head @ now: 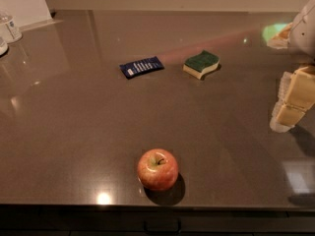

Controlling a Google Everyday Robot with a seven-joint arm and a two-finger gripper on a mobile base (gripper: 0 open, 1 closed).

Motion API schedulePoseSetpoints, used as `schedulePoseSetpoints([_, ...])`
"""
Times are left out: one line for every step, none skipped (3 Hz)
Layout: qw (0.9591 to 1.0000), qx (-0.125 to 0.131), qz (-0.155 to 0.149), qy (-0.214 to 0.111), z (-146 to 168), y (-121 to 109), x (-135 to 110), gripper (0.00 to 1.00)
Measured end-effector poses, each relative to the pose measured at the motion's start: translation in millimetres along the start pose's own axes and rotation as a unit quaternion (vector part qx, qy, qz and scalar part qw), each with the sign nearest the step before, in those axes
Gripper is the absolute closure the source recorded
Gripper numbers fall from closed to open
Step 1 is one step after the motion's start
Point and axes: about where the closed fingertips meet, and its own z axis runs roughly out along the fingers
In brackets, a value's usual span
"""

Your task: Move apple near rxbar blueberry

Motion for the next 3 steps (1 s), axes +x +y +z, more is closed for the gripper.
schedulePoseSetpoints([1.0, 0.0, 0.0, 0.0, 0.0, 0.0, 0.0, 0.0])
schedulePoseSetpoints([1.0, -0.001, -0.009, -0.005, 1.4, 3.0, -5.9, 0.0])
schedulePoseSetpoints([0.999, -0.018, -0.035, -0.018, 17.9, 19.6, -26.2, 0.0])
